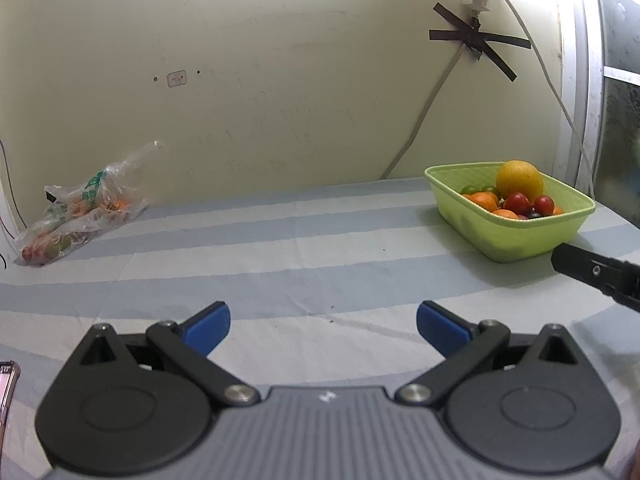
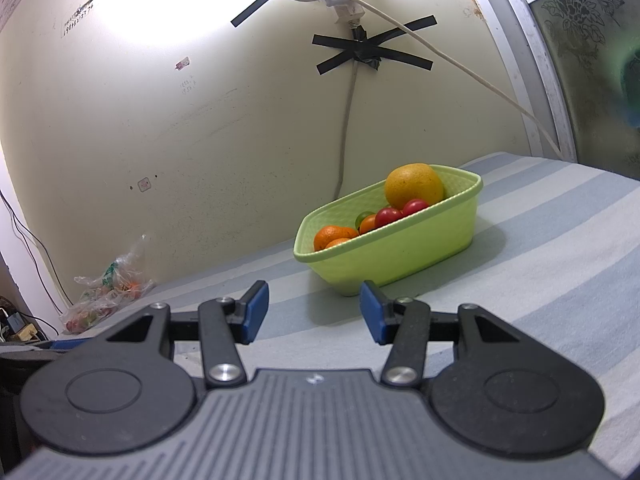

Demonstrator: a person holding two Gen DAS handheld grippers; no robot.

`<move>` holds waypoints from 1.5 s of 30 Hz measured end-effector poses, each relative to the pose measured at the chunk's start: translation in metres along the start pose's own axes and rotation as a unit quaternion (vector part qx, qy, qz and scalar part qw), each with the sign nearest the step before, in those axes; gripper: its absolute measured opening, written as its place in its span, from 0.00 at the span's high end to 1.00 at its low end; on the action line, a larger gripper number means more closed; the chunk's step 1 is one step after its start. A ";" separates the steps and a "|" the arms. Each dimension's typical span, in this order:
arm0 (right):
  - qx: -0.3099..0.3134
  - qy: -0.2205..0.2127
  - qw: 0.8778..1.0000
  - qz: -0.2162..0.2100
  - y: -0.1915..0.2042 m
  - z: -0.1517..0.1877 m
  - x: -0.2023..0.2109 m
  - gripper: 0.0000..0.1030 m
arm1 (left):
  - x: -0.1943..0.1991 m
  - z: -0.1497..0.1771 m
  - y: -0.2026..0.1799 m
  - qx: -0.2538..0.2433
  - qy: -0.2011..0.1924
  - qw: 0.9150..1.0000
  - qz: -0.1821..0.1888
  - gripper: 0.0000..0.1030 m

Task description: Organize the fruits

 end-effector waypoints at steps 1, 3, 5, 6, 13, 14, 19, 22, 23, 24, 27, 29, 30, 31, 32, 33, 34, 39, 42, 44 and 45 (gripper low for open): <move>0.000 0.000 1.000 0.000 0.000 0.000 0.000 0.48 | 0.000 0.000 -0.001 -0.001 0.000 1.000 0.001 0.00; 0.000 0.000 1.000 0.000 0.000 0.000 0.000 0.48 | 0.000 0.001 -0.002 -0.002 0.001 1.000 0.002 0.00; 0.000 0.000 1.000 0.000 0.000 0.000 0.000 0.48 | 0.000 0.001 -0.002 -0.005 0.003 1.000 0.002 0.00; 0.000 0.000 1.000 0.000 0.000 0.000 0.000 0.48 | 0.000 0.001 -0.002 -0.005 0.003 1.000 0.002 0.00; 0.000 0.000 1.000 0.000 -0.001 -0.001 0.000 0.48 | 0.000 0.003 -0.004 -0.009 0.006 1.000 0.006 0.00; 0.000 0.000 1.000 0.000 -0.001 -0.001 0.000 0.48 | 0.000 0.003 -0.005 -0.009 0.006 1.000 0.007 0.00; -0.001 0.000 1.000 0.000 0.000 0.000 0.000 0.48 | -0.001 0.004 -0.005 -0.012 0.011 1.000 0.007 0.00; -0.001 0.000 1.000 0.000 -0.001 0.000 0.000 0.48 | -0.002 0.004 -0.005 -0.012 0.014 1.000 0.007 0.00; -0.001 0.000 1.000 0.000 -0.001 -0.001 0.000 0.48 | -0.002 0.004 -0.004 -0.012 0.014 1.000 0.007 0.00; -0.001 0.000 1.000 0.000 -0.001 -0.001 0.000 0.48 | -0.003 0.004 -0.004 -0.012 0.014 1.000 0.007 0.00; -0.001 0.000 1.000 0.000 -0.001 -0.001 0.000 0.48 | -0.003 0.004 -0.004 -0.012 0.015 1.000 0.006 0.00; -0.001 0.000 1.000 0.000 -0.001 0.000 0.000 0.48 | -0.004 0.004 -0.004 -0.012 0.016 1.000 0.006 0.00; -0.001 0.000 1.000 0.000 -0.001 -0.001 0.000 0.48 | -0.004 0.004 -0.004 -0.012 0.016 1.000 0.005 0.00; -0.001 0.000 1.000 0.000 -0.001 -0.001 0.000 0.48 | -0.004 0.004 -0.004 -0.012 0.016 1.000 0.005 0.00; -0.001 0.000 1.000 0.000 -0.001 -0.001 0.000 0.48 | -0.004 0.004 -0.004 -0.012 0.016 1.000 0.005 0.00; -0.001 0.000 1.000 0.000 -0.001 -0.001 0.000 0.48 | -0.004 0.005 -0.004 -0.011 0.017 1.000 0.005 0.00; -0.001 0.000 1.000 0.000 -0.001 -0.001 0.000 0.48 | -0.004 0.005 -0.004 -0.011 0.017 1.000 0.005 0.00; -0.001 0.000 1.000 0.000 -0.001 -0.001 0.000 0.48 | -0.005 0.005 -0.003 -0.011 0.020 1.000 0.005 0.00; 0.000 0.001 1.000 0.000 0.000 0.000 -0.001 0.48 | -0.007 0.007 -0.003 -0.014 0.025 1.000 0.003 0.00; 0.000 0.001 1.000 0.000 0.000 0.000 -0.001 0.48 | -0.008 0.008 -0.004 -0.015 0.030 0.999 0.002 0.00; 0.000 0.001 1.000 0.000 0.000 0.000 -0.001 0.48 | -0.009 0.008 -0.003 -0.015 0.033 0.999 0.003 0.00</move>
Point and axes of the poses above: each gripper's, at about its wrist camera, not at the fingertips, and x roughly against the way its jaws point, y to its left, z to its underside, the point moved 4 cm from there along -x, roughly the way its jaws point, and after that the axes turned 13 degrees about -y, right-handed, at the moved point
